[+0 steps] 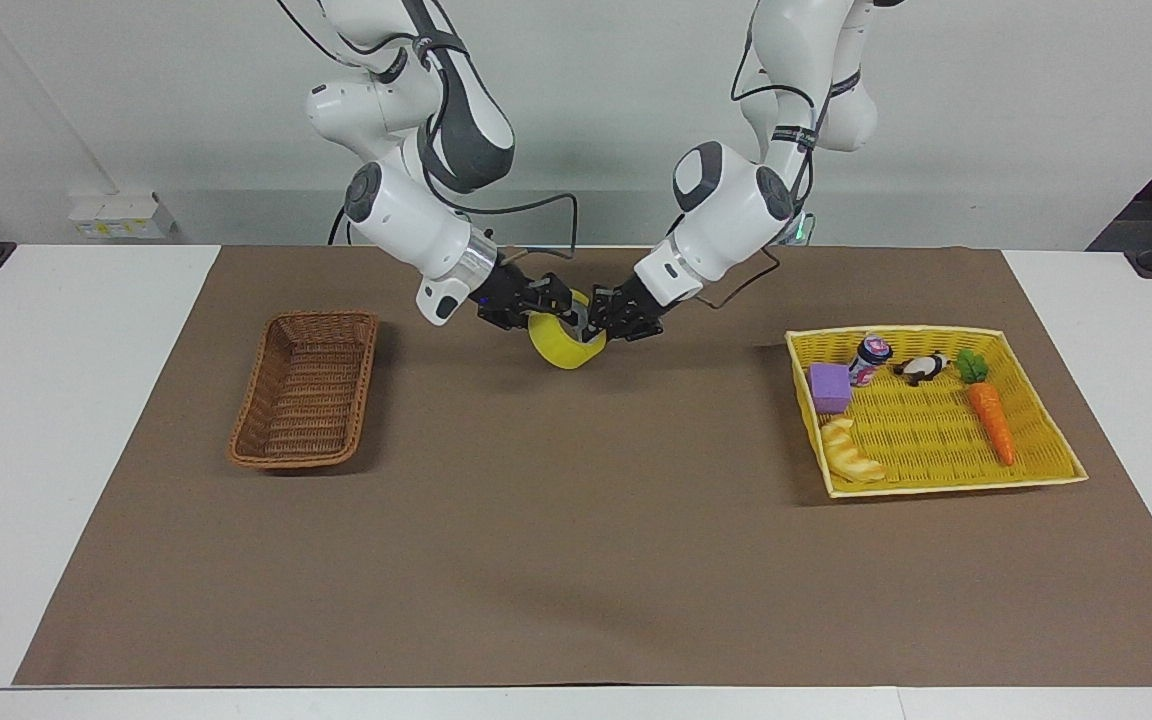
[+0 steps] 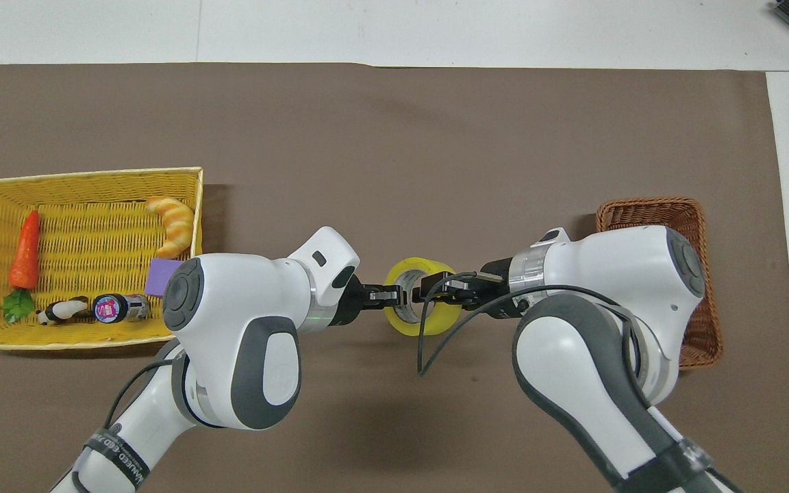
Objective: Move tape to another basket
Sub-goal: 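Grasp the tape with the right gripper beside the left gripper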
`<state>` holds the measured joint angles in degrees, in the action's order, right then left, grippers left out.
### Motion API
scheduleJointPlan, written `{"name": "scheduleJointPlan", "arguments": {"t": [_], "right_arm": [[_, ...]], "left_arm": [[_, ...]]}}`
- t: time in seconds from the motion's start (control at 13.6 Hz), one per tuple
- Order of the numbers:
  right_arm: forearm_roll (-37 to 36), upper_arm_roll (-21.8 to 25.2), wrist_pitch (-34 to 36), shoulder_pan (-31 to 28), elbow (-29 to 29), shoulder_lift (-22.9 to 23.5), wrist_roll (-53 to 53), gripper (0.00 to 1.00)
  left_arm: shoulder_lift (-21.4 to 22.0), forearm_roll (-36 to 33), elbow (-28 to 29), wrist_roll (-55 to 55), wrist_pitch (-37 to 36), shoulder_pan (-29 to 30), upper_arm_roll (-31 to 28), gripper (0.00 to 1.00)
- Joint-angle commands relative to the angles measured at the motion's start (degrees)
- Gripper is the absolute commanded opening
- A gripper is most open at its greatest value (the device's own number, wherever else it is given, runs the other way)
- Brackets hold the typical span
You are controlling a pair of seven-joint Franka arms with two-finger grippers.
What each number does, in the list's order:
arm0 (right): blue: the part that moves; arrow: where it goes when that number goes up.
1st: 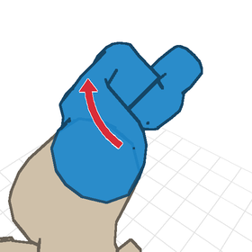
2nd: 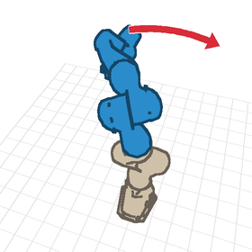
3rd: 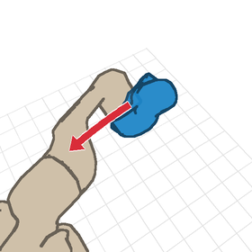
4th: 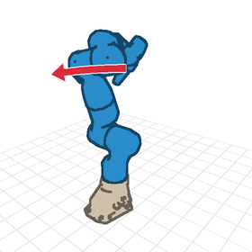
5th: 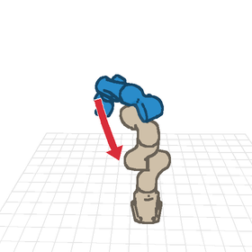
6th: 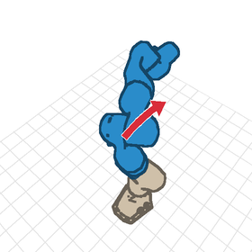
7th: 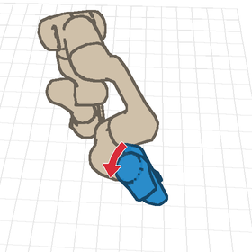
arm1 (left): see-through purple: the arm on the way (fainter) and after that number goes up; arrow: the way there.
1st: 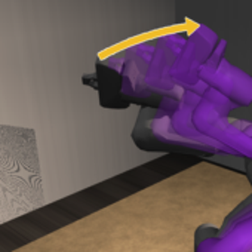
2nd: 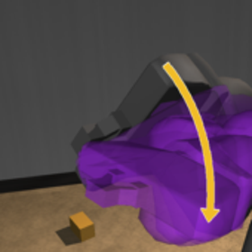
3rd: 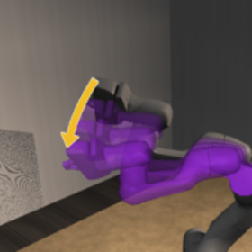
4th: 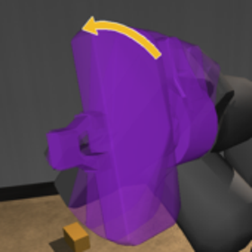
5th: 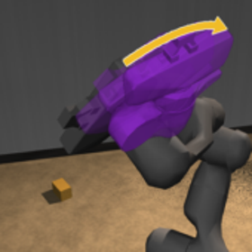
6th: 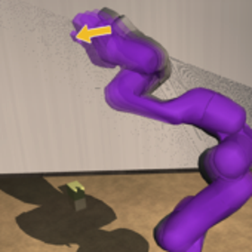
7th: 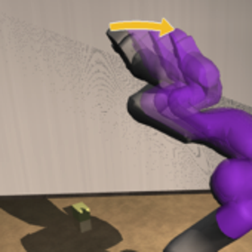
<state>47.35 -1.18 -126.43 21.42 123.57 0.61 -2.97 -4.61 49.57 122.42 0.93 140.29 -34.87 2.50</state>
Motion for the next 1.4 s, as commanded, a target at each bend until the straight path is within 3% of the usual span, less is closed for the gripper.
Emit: {"name": "scheduleJointPlan", "arguments": {"t": [0.0, 0.15, 0.88, 0.96, 1.1, 1.18, 1.25, 1.32], "right_arm": [[1.34, -0.05, -1.10, 0.37, 0.10, 0.00, -0.54, 0.55], [1.34, -0.05, -1.10, 0.46, 0.10, 0.00, -0.72, 0.48], [1.26, -0.05, -0.92, 0.46, 0.10, -0.08, -0.98, 0.49], [1.17, -0.05, -0.92, 0.46, 0.10, -0.08, -0.98, 0.49], [1.08, -0.05, -0.92, 0.46, 0.10, -0.08, -1.07, 0.49], [1.08, -0.05, -0.92, 0.46, 0.10, -0.08, -1.07, 0.49], [1.08, -0.05, -0.92, 0.46, 0.10, -0.08, -1.07, 0.49], [1.08, -0.05, -0.92, 0.46, 0.10, -0.08, -1.07, 0.48]], "left_arm": [[1.97, 1.14, 1.24, -0.40, -0.54, -1.17, -1.01, 0.00], [1.80, 0.88, 1.07, -0.05, -0.46, -1.17, -1.10, 0.00], [1.62, 0.35, 0.81, 0.21, -0.46, -1.17, -1.10, 0.02], [1.45, 0.27, 0.54, 0.21, -0.46, -1.17, -1.10, 0.14], [1.36, 0.26, 0.37, 0.21, -0.46, -1.08, -1.10, 0.26], [1.36, 0.26, 0.37, 0.13, -0.46, -1.08, -1.10, 0.41], [1.36, 0.26, 0.28, -0.05, -0.46, -1.08, -1.10, 0.76], [1.27, 0.35, 0.10, -0.22, -0.37, -0.99, -1.10, 1.00]]}}
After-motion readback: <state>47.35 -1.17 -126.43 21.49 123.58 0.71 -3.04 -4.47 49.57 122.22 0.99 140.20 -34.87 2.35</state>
